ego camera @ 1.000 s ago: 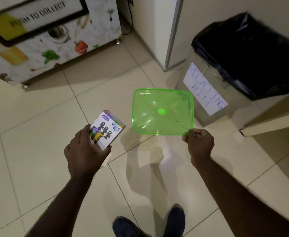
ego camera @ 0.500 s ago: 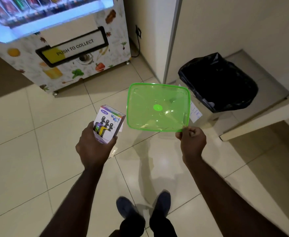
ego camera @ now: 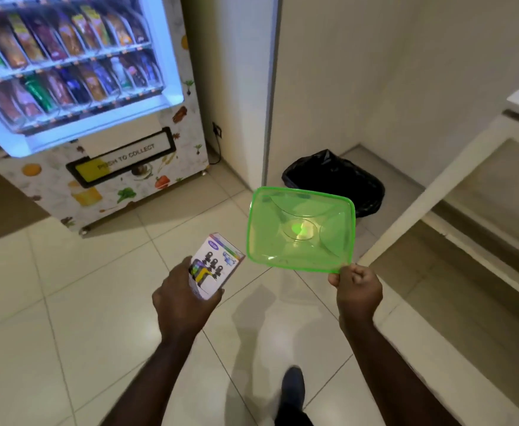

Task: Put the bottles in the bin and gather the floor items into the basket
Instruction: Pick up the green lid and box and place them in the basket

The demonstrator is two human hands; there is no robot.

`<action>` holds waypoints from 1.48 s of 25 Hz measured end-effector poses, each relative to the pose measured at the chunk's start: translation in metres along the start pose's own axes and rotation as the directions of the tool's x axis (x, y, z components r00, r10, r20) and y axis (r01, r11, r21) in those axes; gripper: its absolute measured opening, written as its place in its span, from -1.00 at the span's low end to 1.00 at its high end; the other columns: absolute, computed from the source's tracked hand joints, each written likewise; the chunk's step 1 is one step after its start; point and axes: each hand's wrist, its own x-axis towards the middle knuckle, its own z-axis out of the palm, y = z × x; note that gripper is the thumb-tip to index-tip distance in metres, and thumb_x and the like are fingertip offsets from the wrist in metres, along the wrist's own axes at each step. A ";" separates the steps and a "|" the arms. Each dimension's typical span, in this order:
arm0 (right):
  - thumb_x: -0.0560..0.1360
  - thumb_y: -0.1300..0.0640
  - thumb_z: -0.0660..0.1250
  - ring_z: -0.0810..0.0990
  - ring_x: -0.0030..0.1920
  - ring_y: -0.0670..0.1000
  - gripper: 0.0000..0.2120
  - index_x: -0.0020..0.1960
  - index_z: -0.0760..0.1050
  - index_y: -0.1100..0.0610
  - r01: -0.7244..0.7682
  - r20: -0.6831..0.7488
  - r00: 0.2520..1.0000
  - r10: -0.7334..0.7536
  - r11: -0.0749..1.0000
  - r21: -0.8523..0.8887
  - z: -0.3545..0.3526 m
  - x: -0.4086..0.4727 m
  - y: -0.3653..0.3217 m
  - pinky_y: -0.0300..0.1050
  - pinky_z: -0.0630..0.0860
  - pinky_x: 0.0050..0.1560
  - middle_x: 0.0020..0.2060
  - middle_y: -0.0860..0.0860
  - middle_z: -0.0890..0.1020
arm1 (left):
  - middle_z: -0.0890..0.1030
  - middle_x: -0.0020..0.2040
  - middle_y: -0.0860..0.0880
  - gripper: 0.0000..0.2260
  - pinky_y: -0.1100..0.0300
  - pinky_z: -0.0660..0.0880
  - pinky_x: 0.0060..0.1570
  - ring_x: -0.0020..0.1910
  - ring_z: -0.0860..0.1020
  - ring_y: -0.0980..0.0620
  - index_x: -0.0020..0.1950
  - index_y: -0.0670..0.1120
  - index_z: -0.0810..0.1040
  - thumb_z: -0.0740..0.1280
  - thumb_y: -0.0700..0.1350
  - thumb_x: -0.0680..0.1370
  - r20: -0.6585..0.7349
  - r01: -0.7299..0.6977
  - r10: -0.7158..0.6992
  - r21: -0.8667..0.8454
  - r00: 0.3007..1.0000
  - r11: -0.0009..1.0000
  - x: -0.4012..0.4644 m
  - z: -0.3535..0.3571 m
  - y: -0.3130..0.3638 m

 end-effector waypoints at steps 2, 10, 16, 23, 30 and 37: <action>0.46 0.27 0.29 0.65 -0.39 0.02 -0.93 -0.13 0.55 0.19 -0.012 -0.079 0.997 0.011 1.000 -0.009 -0.021 -0.020 0.000 0.23 0.64 0.00 -0.55 -0.04 0.62 | 0.59 0.09 0.08 -0.22 0.00 0.45 0.04 0.06 0.59 -0.04 0.32 0.06 0.39 0.55 0.18 0.15 0.044 -0.061 0.063 -0.033 0.997 0.998 -0.011 -0.010 0.005; 0.49 0.31 0.32 0.62 -0.51 -0.17 -0.94 -0.11 0.55 0.20 -0.023 -0.380 0.925 0.027 1.000 0.016 -0.128 -0.079 -0.009 -0.14 0.56 -0.23 -0.43 0.06 0.65 | 0.56 0.00 0.13 -0.36 0.01 0.45 0.01 0.01 0.56 -0.01 0.22 0.08 0.45 0.49 0.20 0.19 0.200 -0.232 0.261 -0.154 0.944 0.960 -0.043 -0.018 0.062; 0.49 0.28 0.32 0.63 -0.48 -0.12 -0.90 -0.16 0.53 0.12 -0.027 -0.571 0.819 0.058 0.998 0.062 -0.228 -0.106 -0.004 -0.16 0.55 -0.22 -0.42 0.07 0.66 | 0.56 0.01 0.10 -0.34 0.03 0.42 -0.03 0.00 0.56 -0.05 0.23 0.08 0.45 0.51 0.17 0.18 0.221 -0.428 0.471 -0.217 0.854 0.877 -0.091 -0.002 0.135; 0.50 0.27 0.32 0.64 -0.48 -0.10 -0.84 -0.21 0.49 0.07 0.005 -0.734 0.674 0.084 0.993 0.119 -0.372 -0.158 0.019 -0.17 0.54 -0.23 -0.46 0.05 0.65 | 0.56 0.07 0.06 -0.24 -0.03 0.41 0.02 0.04 0.55 -0.08 0.31 0.04 0.40 0.55 0.18 0.18 0.230 -0.577 0.651 -0.317 0.723 0.753 -0.210 0.004 0.215; 0.52 0.26 0.31 0.67 -0.42 0.00 -0.95 -0.12 0.53 0.18 0.051 -0.802 0.590 0.092 0.987 0.151 -0.546 -0.228 0.051 -0.07 0.60 -0.16 -0.44 0.05 0.64 | 0.56 0.14 -0.01 -0.24 -0.08 0.41 0.04 0.09 0.53 -0.13 0.32 -0.01 0.43 0.57 0.17 0.20 0.218 -0.655 0.737 -0.345 0.640 0.672 -0.371 -0.008 0.277; 0.51 0.23 0.33 0.60 -0.53 -0.21 -0.94 -0.08 0.56 0.21 0.018 -0.884 0.456 0.102 0.992 0.123 -0.708 -0.291 0.085 -0.23 0.52 -0.37 -0.44 0.02 0.64 | 0.55 0.20 -0.03 -0.22 -0.11 0.37 0.10 0.15 0.51 -0.13 0.37 -0.05 0.41 0.57 0.17 0.24 0.216 -0.696 0.800 -0.400 0.560 0.596 -0.513 -0.013 0.340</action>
